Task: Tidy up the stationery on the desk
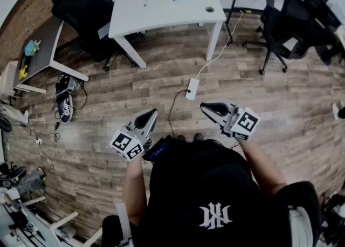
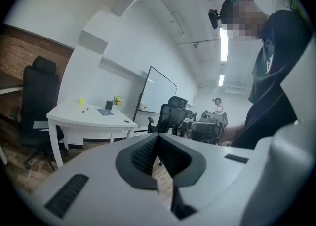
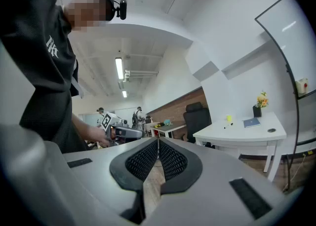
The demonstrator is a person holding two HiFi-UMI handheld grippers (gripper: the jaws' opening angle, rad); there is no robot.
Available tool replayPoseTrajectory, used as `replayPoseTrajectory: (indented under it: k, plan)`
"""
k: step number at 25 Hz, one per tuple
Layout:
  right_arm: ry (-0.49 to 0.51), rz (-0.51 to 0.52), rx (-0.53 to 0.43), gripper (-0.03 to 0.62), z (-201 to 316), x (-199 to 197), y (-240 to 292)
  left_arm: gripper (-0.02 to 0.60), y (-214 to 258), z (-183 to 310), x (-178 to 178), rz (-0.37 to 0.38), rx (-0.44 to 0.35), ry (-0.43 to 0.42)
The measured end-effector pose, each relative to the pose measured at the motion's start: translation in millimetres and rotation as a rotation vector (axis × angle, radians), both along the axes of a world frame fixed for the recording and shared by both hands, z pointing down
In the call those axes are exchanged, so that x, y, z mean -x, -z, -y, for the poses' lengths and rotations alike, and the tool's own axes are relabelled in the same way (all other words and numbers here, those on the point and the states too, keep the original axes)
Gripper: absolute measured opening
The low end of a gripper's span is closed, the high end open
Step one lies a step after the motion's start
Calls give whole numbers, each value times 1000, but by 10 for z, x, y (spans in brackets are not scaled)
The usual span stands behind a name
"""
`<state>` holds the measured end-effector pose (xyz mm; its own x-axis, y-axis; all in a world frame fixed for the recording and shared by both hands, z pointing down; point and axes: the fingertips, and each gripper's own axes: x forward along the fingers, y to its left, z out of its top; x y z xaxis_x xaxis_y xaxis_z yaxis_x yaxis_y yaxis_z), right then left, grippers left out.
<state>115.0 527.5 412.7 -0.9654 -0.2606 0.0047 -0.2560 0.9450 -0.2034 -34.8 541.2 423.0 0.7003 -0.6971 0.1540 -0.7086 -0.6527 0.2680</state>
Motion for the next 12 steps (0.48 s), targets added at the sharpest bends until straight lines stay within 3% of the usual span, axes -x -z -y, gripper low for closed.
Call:
replayPoseTrajectory:
  k: [4, 12]
  plan:
    - [-21, -24, 1, 37, -25, -66, -38, -3, 85, -53, -23, -16, -14, -6]
    - [-66, -64, 8, 38, 6, -165, -107, -3, 50, -93, -92, 25, 6, -31]
